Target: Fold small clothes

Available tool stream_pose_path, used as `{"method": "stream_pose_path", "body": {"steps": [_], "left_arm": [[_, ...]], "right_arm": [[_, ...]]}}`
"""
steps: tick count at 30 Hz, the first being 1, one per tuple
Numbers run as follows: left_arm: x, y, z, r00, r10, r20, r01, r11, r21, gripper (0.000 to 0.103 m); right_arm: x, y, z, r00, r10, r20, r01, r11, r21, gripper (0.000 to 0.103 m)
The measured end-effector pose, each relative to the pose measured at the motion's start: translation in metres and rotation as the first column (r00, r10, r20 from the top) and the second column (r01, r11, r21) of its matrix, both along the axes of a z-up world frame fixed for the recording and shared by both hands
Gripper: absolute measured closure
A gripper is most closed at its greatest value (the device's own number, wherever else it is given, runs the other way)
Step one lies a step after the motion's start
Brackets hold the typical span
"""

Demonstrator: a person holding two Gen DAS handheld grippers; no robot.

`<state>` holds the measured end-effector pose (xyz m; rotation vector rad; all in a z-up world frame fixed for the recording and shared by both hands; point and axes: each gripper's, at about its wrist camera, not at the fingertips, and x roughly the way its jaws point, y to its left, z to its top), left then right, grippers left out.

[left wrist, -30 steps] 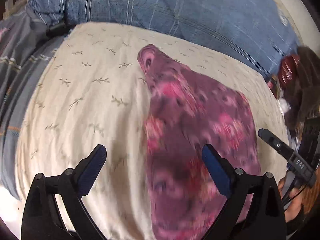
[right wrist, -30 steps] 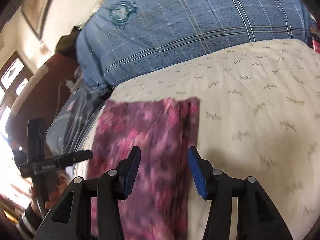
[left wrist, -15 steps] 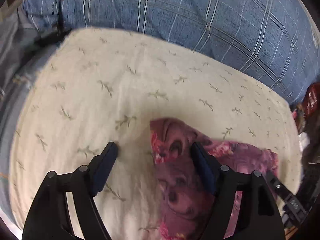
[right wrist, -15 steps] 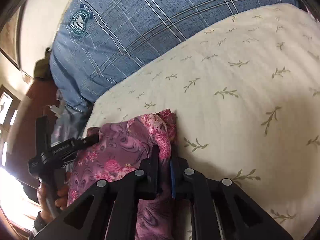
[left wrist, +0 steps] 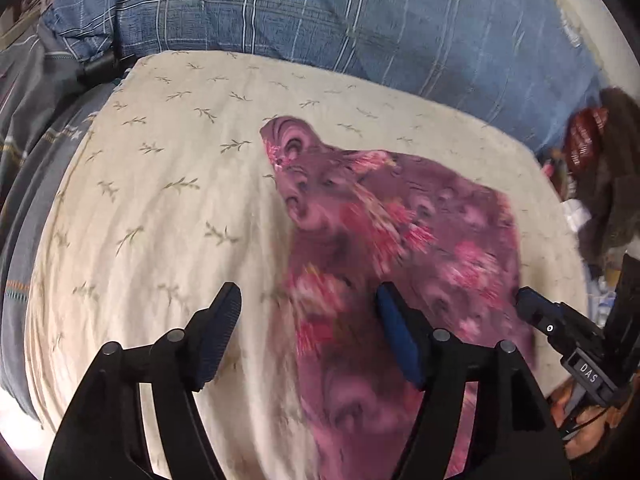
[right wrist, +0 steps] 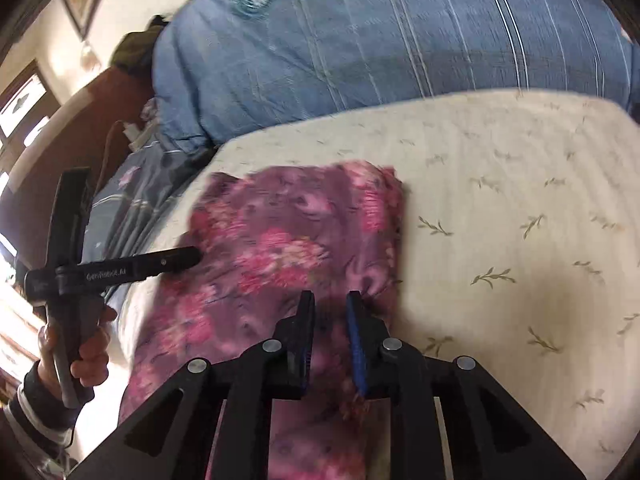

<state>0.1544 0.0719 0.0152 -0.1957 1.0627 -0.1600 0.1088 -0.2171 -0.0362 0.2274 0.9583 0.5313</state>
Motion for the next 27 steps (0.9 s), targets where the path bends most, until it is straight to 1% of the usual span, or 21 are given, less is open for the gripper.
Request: {"method": "stream_pose_path", "body": {"steps": [1, 2, 4, 5, 6, 7, 8, 9, 11, 12, 14, 16, 17, 18, 19, 20, 22, 23, 24, 25, 27], "left_arm": [[-0.016, 0.001, 0.008, 1.000, -0.019, 0.019, 0.019, 0.999, -0.025, 0.033], [-0.030, 0.000, 0.012, 0.999, -0.038, 0.034, 0.039, 0.999, -0.031, 0.033], [-0.060, -0.010, 0.010, 0.995, -0.084, 0.052, 0.085, 0.996, -0.013, 0.030], [-0.075, -0.016, 0.000, 0.993, -0.103, 0.054, 0.102, 0.995, 0.018, 0.029], [-0.087, -0.024, -0.016, 0.992, -0.115, 0.045, 0.112, 0.991, 0.068, 0.028], [-0.095, -0.030, -0.033, 0.992, -0.123, 0.034, 0.119, 0.987, 0.110, 0.024], [-0.100, -0.031, -0.040, 0.992, -0.117, 0.048, 0.110, 0.987, 0.113, 0.021], [-0.103, -0.028, -0.038, 0.993, -0.099, 0.063, 0.093, 0.991, 0.096, 0.021], [-0.102, -0.017, -0.028, 0.997, -0.070, 0.017, 0.069, 0.997, 0.028, 0.025], [-0.104, -0.012, -0.023, 0.998, -0.062, 0.011, 0.062, 0.998, -0.003, 0.025], [-0.111, -0.007, -0.010, 0.997, -0.074, 0.020, 0.075, 0.997, -0.029, 0.025], [-0.122, -0.011, -0.005, 0.995, -0.092, 0.029, 0.092, 0.995, -0.027, 0.025], [-0.127, -0.017, -0.008, 0.994, -0.105, 0.021, 0.106, 0.994, -0.024, 0.025], [-0.130, -0.022, -0.013, 0.993, -0.115, 0.007, 0.115, 0.993, -0.016, 0.025], [-0.130, -0.028, -0.021, 0.992, -0.122, -0.013, 0.122, 0.993, 0.003, 0.025], [-0.129, -0.031, -0.030, 0.992, -0.118, -0.038, 0.119, 0.992, 0.037, 0.024], [-0.128, -0.032, -0.045, 0.994, -0.095, -0.054, 0.099, 0.991, 0.084, 0.022], [-0.127, -0.030, -0.050, 0.994, -0.085, -0.067, 0.091, 0.992, 0.086, 0.020], [-0.127, -0.028, -0.052, 0.994, -0.082, -0.066, 0.087, 0.994, 0.071, 0.019], [-0.127, -0.028, -0.052, 0.995, -0.084, -0.060, 0.087, 0.994, 0.065, 0.019], [-0.127, -0.030, -0.052, 0.994, -0.097, -0.055, 0.102, 0.991, 0.089, 0.018]], "right_arm": [[-0.011, -0.002, 0.008, 0.999, 0.045, 0.031, -0.045, 0.999, 0.018, 0.084], [-0.027, -0.005, 0.016, 0.994, 0.095, 0.053, -0.096, 0.995, 0.023, 0.084], [-0.047, -0.008, 0.014, 0.988, 0.150, 0.041, -0.151, 0.988, 0.038, 0.084], [-0.056, -0.008, 0.006, 0.985, 0.172, 0.016, -0.173, 0.984, 0.049, 0.086], [-0.065, -0.007, -0.011, 0.983, 0.180, -0.025, -0.180, 0.984, 0.015, 0.085], [-0.067, -0.007, -0.022, 0.982, 0.183, -0.042, -0.183, 0.983, -0.010, 0.085], [-0.071, -0.006, -0.031, 0.982, 0.185, -0.047, -0.186, 0.983, -0.005, 0.085], [-0.074, -0.010, -0.029, 0.984, 0.173, -0.042, -0.173, 0.985, 0.012, 0.085], [-0.076, -0.022, -0.020, 0.988, 0.128, -0.085, -0.122, 0.990, 0.074, 0.084], [-0.075, -0.031, -0.016, 0.990, 0.102, -0.093, -0.092, 0.990, 0.106, 0.081], [-0.086, -0.050, -0.010, 0.995, 0.046, -0.088, -0.034, 0.991, 0.132, 0.065], [-0.091, -0.055, -0.017, 0.995, 0.016, -0.101, -0.004, 0.993, 0.114, 0.060], [-0.097, -0.055, -0.026, 0.992, 0.013, -0.127, -0.001, 0.995, 0.097, 0.060], [-0.098, -0.053, -0.036, 0.989, 0.019, -0.149, -0.008, 0.997, 0.075, 0.065], [-0.097, -0.048, -0.044, 0.985, 0.029, -0.169, -0.020, 0.998, 0.055, 0.096], [-0.100, -0.046, -0.044, 0.985, 0.044, -0.165, -0.030, 0.996, 0.088, 0.095], [-0.102, -0.054, -0.030, 0.991, 0.062, -0.118, -0.039, 0.981, 0.190, 0.096], [-0.104, -0.063, -0.022, 0.993, 0.066, -0.098, -0.039, 0.965, 0.259, 0.096], [-0.104, -0.067, -0.020, 0.992, 0.066, -0.104, -0.034, 0.960, 0.279, 0.096], [-0.103, -0.071, -0.023, 0.990, 0.064, -0.125, -0.028, 0.962, 0.271, 0.096], [-0.100, -0.069, -0.042, 0.983, 0.052, -0.178, -0.032, 0.993, 0.116, 0.098]]}}
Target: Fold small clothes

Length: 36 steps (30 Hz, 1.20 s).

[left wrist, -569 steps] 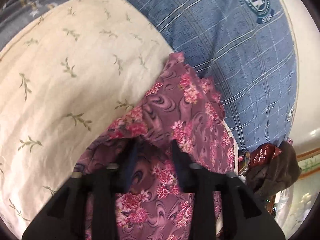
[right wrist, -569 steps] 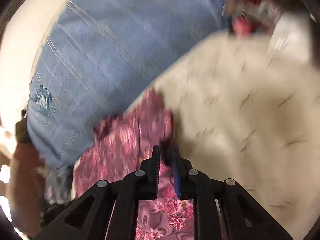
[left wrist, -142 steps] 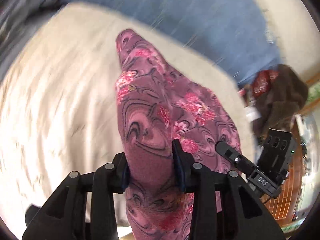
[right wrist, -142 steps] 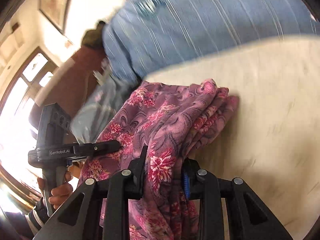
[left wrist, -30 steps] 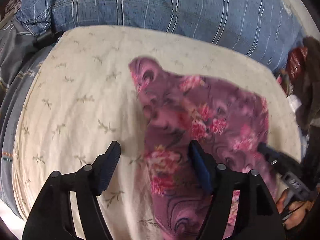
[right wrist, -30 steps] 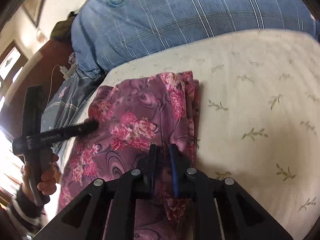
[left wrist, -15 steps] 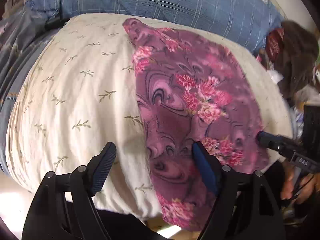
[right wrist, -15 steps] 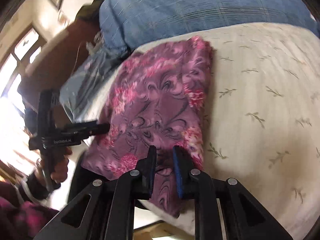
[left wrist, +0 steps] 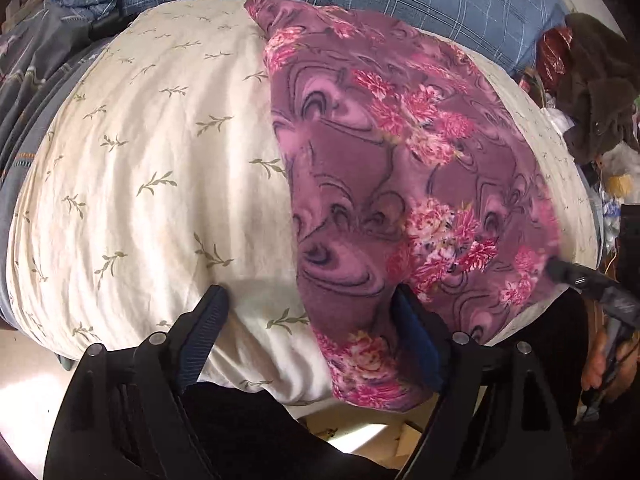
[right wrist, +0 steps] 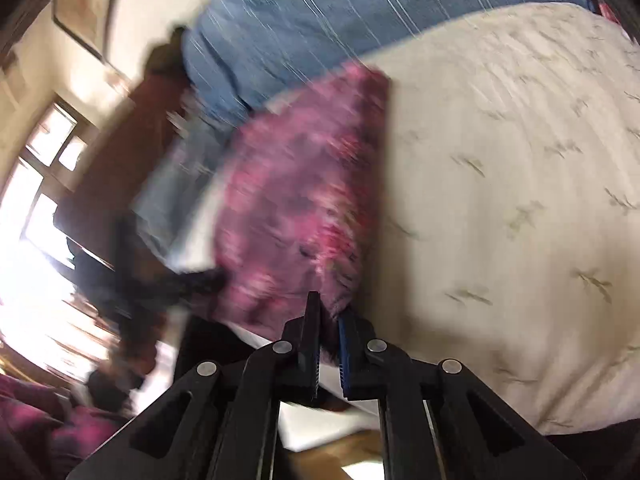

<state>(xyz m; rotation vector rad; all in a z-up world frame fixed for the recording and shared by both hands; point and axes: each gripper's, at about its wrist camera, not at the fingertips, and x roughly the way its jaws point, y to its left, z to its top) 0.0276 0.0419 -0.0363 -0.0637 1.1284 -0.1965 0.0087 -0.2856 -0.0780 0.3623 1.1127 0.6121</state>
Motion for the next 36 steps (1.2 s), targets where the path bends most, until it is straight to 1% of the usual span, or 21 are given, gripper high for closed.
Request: {"method": "stream_pose_path", "body": {"steps": [1, 3, 5, 7, 8, 10, 12, 13, 14, 15, 19, 20, 22, 24, 26, 27, 28, 29, 30, 33, 36], "left_arm": [[-0.002, -0.002, 0.000, 1.000, -0.012, 0.005, 0.012, 1.000, 0.016, 0.018], [-0.003, -0.003, 0.004, 0.999, -0.035, -0.009, 0.035, 0.999, 0.029, 0.019], [-0.009, -0.003, 0.021, 0.997, -0.067, -0.028, 0.065, 0.995, -0.072, 0.021], [-0.010, -0.008, 0.045, 0.995, -0.093, 0.042, 0.097, 0.988, -0.121, 0.021], [-0.008, -0.013, 0.051, 0.993, -0.093, 0.076, 0.100, 0.990, -0.094, 0.021], [0.004, -0.026, 0.049, 0.990, -0.080, 0.114, 0.082, 0.996, -0.015, 0.021], [0.022, -0.028, 0.025, 0.997, -0.055, 0.057, 0.054, 0.998, 0.013, 0.020], [0.030, -0.028, 0.008, 0.999, -0.038, 0.007, 0.038, 0.999, 0.011, 0.007], [0.036, -0.021, -0.001, 1.000, 0.003, -0.009, -0.004, 0.999, -0.038, 0.001], [0.035, -0.018, 0.001, 1.000, 0.021, 0.004, -0.021, 0.998, -0.065, 0.001], [0.026, -0.015, 0.019, 0.999, 0.021, 0.044, -0.020, 1.000, -0.018, 0.001], [0.022, -0.016, 0.023, 0.998, 0.014, 0.061, -0.014, 1.000, -0.005, 0.001], [0.021, -0.019, 0.024, 0.997, 0.014, 0.076, -0.017, 0.999, 0.041, 0.001], [0.024, -0.022, 0.017, 0.998, 0.021, 0.064, -0.024, 0.998, 0.054, 0.001], [0.028, -0.021, 0.010, 0.999, 0.039, 0.024, -0.039, 0.999, 0.003, 0.001], [0.033, -0.020, 0.006, 0.999, 0.048, 0.010, -0.048, 0.999, -0.019, 0.001], [0.034, -0.018, 0.004, 0.998, 0.058, -0.003, -0.059, 0.998, -0.039, 0.001], [0.031, -0.013, 0.005, 0.998, 0.063, -0.006, -0.063, 0.997, -0.045, 0.000], [0.031, -0.012, 0.005, 0.998, 0.062, -0.004, -0.062, 0.997, -0.044, 0.000], [0.030, -0.014, 0.006, 0.998, 0.058, 0.005, -0.058, 0.998, -0.031, 0.000], [0.029, -0.013, 0.006, 0.998, 0.064, 0.004, -0.064, 0.997, -0.035, 0.000]], "right_arm": [[0.000, 0.002, -0.012, 1.000, 0.016, -0.023, -0.018, 0.996, -0.084, 0.099], [0.000, -0.005, -0.005, 1.000, -0.001, -0.017, 0.000, 0.998, -0.059, 0.089], [0.001, -0.012, 0.021, 0.998, -0.040, 0.043, 0.042, 0.998, -0.046, 0.087], [0.006, -0.006, 0.044, 0.993, -0.018, 0.116, 0.016, 1.000, 0.020, 0.086], [0.006, 0.000, 0.056, 0.985, -0.008, 0.170, 0.001, 0.999, 0.038, 0.084], [0.012, 0.014, 0.059, 0.979, 0.016, 0.204, -0.024, 0.999, 0.038, 0.070], [0.018, 0.037, 0.042, 0.981, 0.040, 0.190, -0.040, 0.999, -0.005, 0.070], [0.027, 0.050, 0.021, 0.990, 0.063, 0.129, -0.052, 0.995, -0.084, 0.071], [0.031, 0.057, 0.009, 0.993, 0.074, 0.088, -0.062, 0.989, -0.135, 0.070], [0.030, 0.057, 0.011, 0.989, 0.065, 0.133, -0.048, 0.990, -0.130, 0.070], [0.020, 0.043, 0.041, 0.982, 0.082, 0.173, -0.055, 0.987, -0.150, 0.064], [0.020, 0.032, 0.050, 0.977, 0.050, 0.205, -0.017, 0.987, -0.159, 0.053], [0.022, 0.016, 0.051, 0.972, -0.021, 0.234, 0.081, 0.965, -0.248, 0.037], [0.025, -0.003, 0.044, 0.966, -0.067, 0.251, 0.160, 0.915, -0.370, 0.037], [0.029, -0.013, 0.022, 0.979, -0.097, 0.178, 0.169, 0.873, -0.457, 0.036], [0.026, -0.015, 0.018, 0.979, -0.099, 0.179, 0.172, 0.870, -0.461, 0.035], [0.019, -0.015, 0.020, 0.970, -0.082, 0.231, 0.181, 0.875, -0.449, 0.024], [0.017, -0.009, 0.017, 0.976, -0.052, 0.213, 0.147, 0.878, -0.456, 0.006], [0.016, -0.002, 0.013, 0.981, -0.030, 0.191, 0.119, 0.873, -0.472, 0.000], [0.012, 0.014, 0.010, 0.979, -0.014, 0.205, 0.130, 0.814, -0.566, 0.000], [0.015, 0.006, 0.013, 0.980, -0.076, 0.186, 0.165, 0.830, -0.532, 0.000]]}}
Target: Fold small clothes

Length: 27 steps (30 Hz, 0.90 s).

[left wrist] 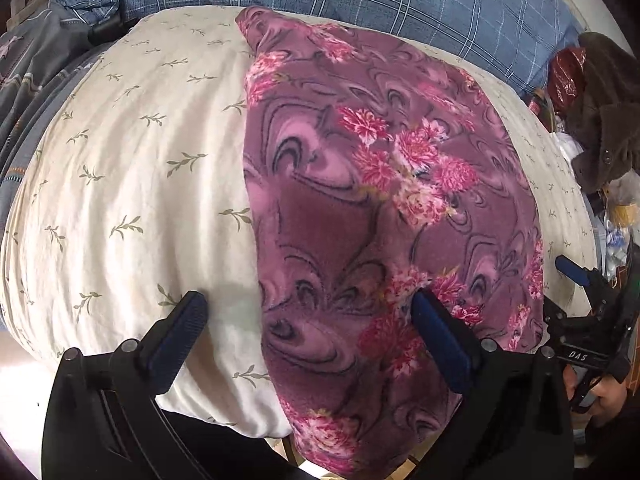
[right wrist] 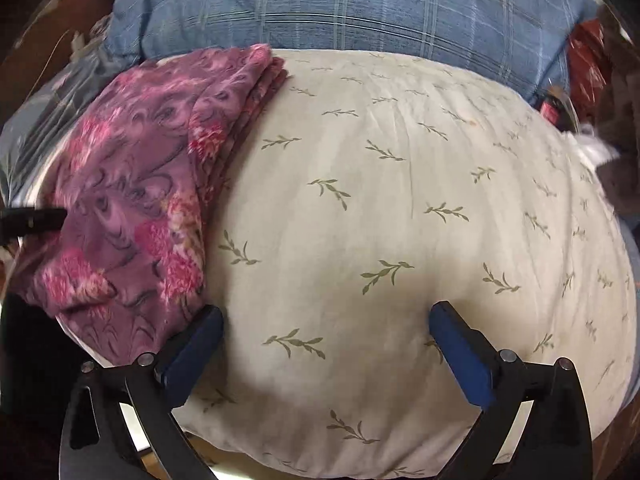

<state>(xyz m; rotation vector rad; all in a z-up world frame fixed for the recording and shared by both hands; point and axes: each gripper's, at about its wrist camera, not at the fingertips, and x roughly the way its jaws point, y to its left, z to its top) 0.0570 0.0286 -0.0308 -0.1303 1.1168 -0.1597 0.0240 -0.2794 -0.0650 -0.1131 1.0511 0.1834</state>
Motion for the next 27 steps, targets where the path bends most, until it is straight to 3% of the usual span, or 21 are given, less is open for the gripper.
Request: {"method": "stream_pose_path", "body": {"steps": [8, 13, 19, 22, 24, 27], "left_arm": [[-0.006, 0.010, 0.005, 1.000, 0.016, 0.000, -0.016, 1.000, 0.004, 0.000], [-0.025, 0.016, 0.019, 0.998, 0.015, 0.060, -0.021, 0.994, 0.105, 0.000], [-0.034, 0.034, 0.035, 0.991, 0.026, 0.128, -0.055, 0.972, 0.227, 0.000], [-0.019, 0.050, 0.045, 0.991, 0.058, 0.123, -0.079, 0.982, 0.171, 0.000], [0.004, 0.057, 0.052, 0.991, 0.082, 0.110, -0.093, 0.990, 0.108, 0.000], [0.040, 0.054, 0.057, 0.991, 0.094, 0.095, -0.102, 0.992, 0.077, 0.000]], "right_arm": [[-0.013, 0.006, 0.001, 0.998, 0.012, -0.065, -0.016, 0.998, -0.061, 0.000], [-0.007, 0.006, 0.016, 0.998, -0.055, -0.034, 0.055, 0.998, 0.005, 0.000], [-0.025, 0.015, 0.035, 0.998, -0.033, 0.047, 0.035, 0.999, -0.040, 0.000], [-0.013, 0.027, 0.045, 0.997, 0.005, 0.077, -0.003, 1.000, -0.021, 0.000], [0.005, 0.034, 0.053, 0.996, 0.026, 0.088, -0.029, 0.999, 0.038, 0.000], [0.048, 0.043, 0.062, 0.996, 0.005, 0.091, -0.018, 0.990, 0.140, 0.001]]}}
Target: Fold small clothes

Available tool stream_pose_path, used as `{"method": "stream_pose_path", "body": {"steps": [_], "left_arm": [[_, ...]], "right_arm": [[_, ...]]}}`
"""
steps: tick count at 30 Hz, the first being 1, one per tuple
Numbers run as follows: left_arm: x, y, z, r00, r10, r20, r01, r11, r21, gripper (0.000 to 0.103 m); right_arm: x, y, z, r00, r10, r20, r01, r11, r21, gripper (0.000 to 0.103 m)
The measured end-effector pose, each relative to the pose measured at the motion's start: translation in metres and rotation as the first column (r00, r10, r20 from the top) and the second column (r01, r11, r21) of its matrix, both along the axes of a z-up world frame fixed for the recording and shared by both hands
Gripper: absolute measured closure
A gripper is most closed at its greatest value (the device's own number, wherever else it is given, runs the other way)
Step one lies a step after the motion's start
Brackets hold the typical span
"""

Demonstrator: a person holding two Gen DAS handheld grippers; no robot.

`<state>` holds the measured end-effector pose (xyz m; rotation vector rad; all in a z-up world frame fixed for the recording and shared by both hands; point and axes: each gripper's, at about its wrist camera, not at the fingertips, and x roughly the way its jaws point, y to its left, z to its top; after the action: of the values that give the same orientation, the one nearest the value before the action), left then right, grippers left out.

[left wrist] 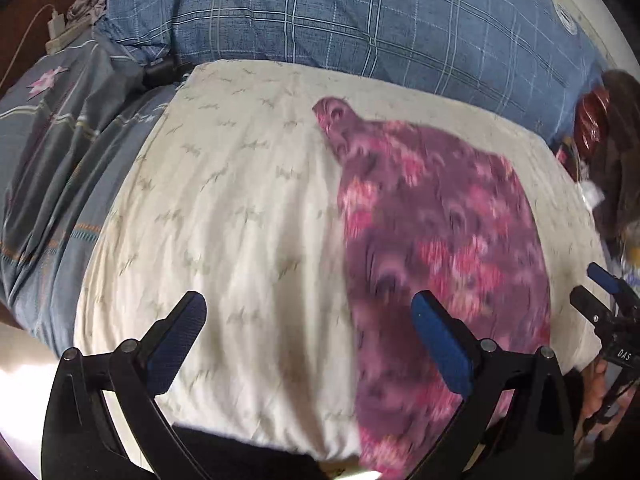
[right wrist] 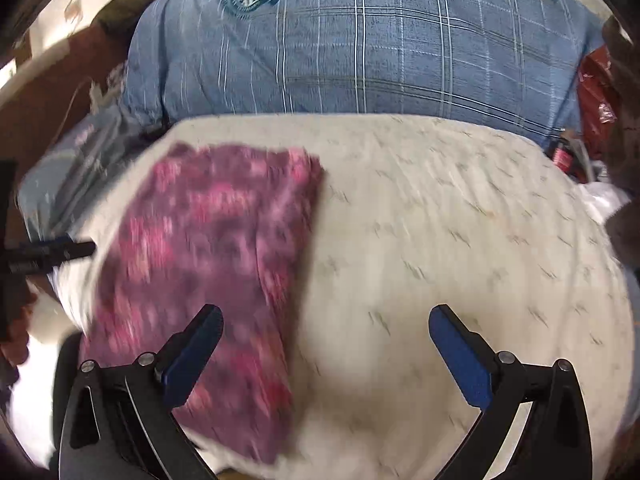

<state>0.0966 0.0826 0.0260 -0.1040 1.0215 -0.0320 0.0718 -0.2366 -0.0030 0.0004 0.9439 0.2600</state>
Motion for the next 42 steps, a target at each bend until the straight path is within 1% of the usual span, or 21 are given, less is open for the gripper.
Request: {"method": "stream_pose_path", "body": {"steps": [6, 7, 9, 10, 11, 13, 15, 17, 18, 20, 23, 25, 27, 30, 31, 32, 34, 37, 39, 41, 42], "left_arm": [[0.068, -0.002, -0.011, 0.995, 0.068, -0.068, -0.074, 0.994, -0.086, 0.000], [0.076, -0.002, -0.015, 0.993, 0.076, -0.087, -0.084, 0.991, -0.100, 0.000], [0.087, -0.003, -0.021, 0.991, 0.076, -0.110, -0.091, 0.987, -0.135, 0.002], [0.091, -0.003, -0.019, 0.992, 0.074, -0.100, -0.089, 0.985, -0.146, 0.010], [0.096, -0.004, -0.014, 0.994, 0.070, -0.082, -0.081, 0.986, -0.149, 0.019], [0.104, -0.005, -0.006, 0.997, 0.065, -0.038, -0.070, 0.987, -0.148, 0.028], [0.118, -0.008, -0.010, 0.996, 0.086, -0.016, -0.087, 0.991, -0.103, 0.029], [0.136, -0.018, -0.028, 0.996, 0.068, -0.052, -0.069, 0.998, -0.012, 0.031], [0.141, -0.018, -0.032, 0.996, 0.069, -0.063, -0.069, 0.998, 0.009, 0.031], [0.139, -0.005, -0.022, 0.994, 0.086, -0.064, -0.090, 0.994, -0.068, 0.039], [0.112, 0.013, 0.006, 0.996, 0.088, 0.004, -0.086, 0.979, -0.184, 0.039], [0.088, 0.011, 0.015, 0.998, 0.034, 0.054, -0.023, 0.979, -0.203, 0.039], [0.069, -0.001, 0.010, 0.998, -0.018, 0.065, 0.028, 0.988, -0.153, 0.037], [0.058, -0.030, -0.029, 0.996, -0.092, -0.007, 0.092, 0.995, 0.034, 0.033], [0.054, -0.030, -0.031, 0.996, -0.080, 0.027, 0.079, 0.996, 0.044, 0.029], [0.052, -0.028, -0.025, 0.997, -0.063, 0.032, 0.062, 0.997, 0.046, 0.029], [0.044, -0.024, -0.010, 0.999, -0.050, 0.015, 0.050, 0.999, 0.016, 0.030], [0.008, -0.035, 0.009, 0.991, -0.108, 0.074, 0.110, 0.994, -0.020, 0.028], [-0.012, -0.045, -0.001, 0.988, -0.139, 0.070, 0.137, 0.990, 0.030, 0.022], [-0.019, -0.055, -0.026, 0.987, -0.159, 0.019, 0.157, 0.984, 0.084, 0.020], [-0.021, -0.055, -0.034, 0.990, -0.140, 0.018, 0.138, 0.987, 0.088, 0.020]], "right_arm": [[0.102, 0.024, -0.019, 0.990, -0.068, -0.125, 0.085, 0.988, 0.131, 0.005], [0.114, 0.028, -0.027, 0.985, -0.079, -0.151, 0.102, 0.983, 0.152, 0.013], [0.133, 0.037, -0.040, 0.975, -0.051, -0.215, 0.095, 0.975, 0.200, 0.041], [0.139, 0.040, -0.043, 0.970, -0.029, -0.242, 0.082, 0.975, 0.209, 0.077], [0.144, 0.046, -0.042, 0.966, -0.005, -0.258, 0.060, 0.977, 0.206, 0.081], [0.141, 0.043, -0.030, 0.982, -0.008, -0.189, 0.052, 0.972, 0.229, 0.088], [0.138, 0.028, -0.032, 0.984, -0.058, -0.170, 0.107, 0.949, 0.295, 0.088], [0.146, 0.025, -0.061, 0.965, -0.065, -0.254, 0.138, 0.951, 0.278, 0.084], [0.144, 0.022, -0.063, 0.970, -0.067, -0.234, 0.137, 0.945, 0.297, 0.083], [0.138, 0.016, -0.053, 0.971, -0.076, -0.225, 0.145, 0.941, 0.306, 0.070], [0.117, 0.007, -0.028, 0.987, -0.057, -0.147, 0.106, 0.932, 0.347, 0.068], [0.099, 0.006, -0.018, 0.996, 0.010, -0.086, 0.025, 0.921, 0.390, 0.069], [0.086, 0.013, -0.023, 0.994, 0.088, -0.067, -0.056, 0.922, 0.384, 0.069], [0.079, 0.031, -0.061, 0.973, 0.164, -0.160, -0.112, 0.950, 0.291, 0.073], [0.073, 0.032, -0.056, 0.982, 0.164, -0.095, -0.134, 0.954, 0.267, 0.073], [0.069, 0.038, -0.048, 0.982, 0.165, -0.092, -0.144, 0.970, 0.197, 0.072], [0.058, 0.040, -0.033, 0.983, 0.169, -0.074, -0.155, 0.974, 0.167, 0.067], [0.023, 0.038, -0.016, 0.967, 0.252, -0.029, -0.242, 0.952, 0.185, 0.055], [0.000, 0.036, -0.026, 0.959, 0.279, -0.050, -0.266, 0.948, 0.177, 0.046], [-0.011, 0.036, -0.049, 0.959, 0.262, -0.109, -0.250, 0.962, 0.108, 0.032], [-0.014, 0.032, -0.054, 0.962, 0.244, -0.118, -0.229, 0.965, 0.130, 0.029]]}}
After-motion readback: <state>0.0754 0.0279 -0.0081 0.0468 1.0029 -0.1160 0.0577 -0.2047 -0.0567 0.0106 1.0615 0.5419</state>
